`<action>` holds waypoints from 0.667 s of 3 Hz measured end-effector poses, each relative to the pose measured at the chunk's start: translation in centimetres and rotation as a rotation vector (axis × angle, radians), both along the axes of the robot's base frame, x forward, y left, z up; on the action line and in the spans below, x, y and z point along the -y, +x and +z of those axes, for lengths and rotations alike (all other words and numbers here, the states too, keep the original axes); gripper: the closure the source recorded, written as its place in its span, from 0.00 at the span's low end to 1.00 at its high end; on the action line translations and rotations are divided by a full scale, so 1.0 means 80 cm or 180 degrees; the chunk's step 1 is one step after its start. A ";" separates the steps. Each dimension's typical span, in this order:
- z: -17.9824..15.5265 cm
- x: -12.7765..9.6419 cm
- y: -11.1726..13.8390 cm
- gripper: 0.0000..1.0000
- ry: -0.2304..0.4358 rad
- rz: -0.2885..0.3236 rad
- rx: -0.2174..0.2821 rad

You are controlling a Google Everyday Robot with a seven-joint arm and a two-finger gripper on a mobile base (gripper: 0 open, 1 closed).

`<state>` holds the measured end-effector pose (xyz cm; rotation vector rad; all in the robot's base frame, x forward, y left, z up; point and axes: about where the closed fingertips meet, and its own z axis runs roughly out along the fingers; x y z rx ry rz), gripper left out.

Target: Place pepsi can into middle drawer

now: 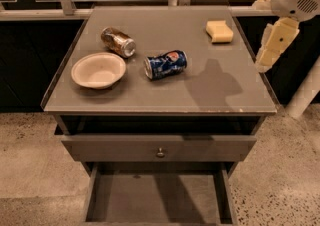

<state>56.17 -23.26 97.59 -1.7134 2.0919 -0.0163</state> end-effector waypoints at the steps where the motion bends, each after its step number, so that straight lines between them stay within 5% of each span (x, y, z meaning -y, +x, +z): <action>1: -0.020 -0.022 0.048 0.00 0.0127 0.0118 0.0079; 2: -0.023 -0.023 0.052 0.00 0.0136 0.0119 0.0077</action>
Offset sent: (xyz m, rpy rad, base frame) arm 0.0346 0.0160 -0.0143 0.0362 -0.0226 0.0336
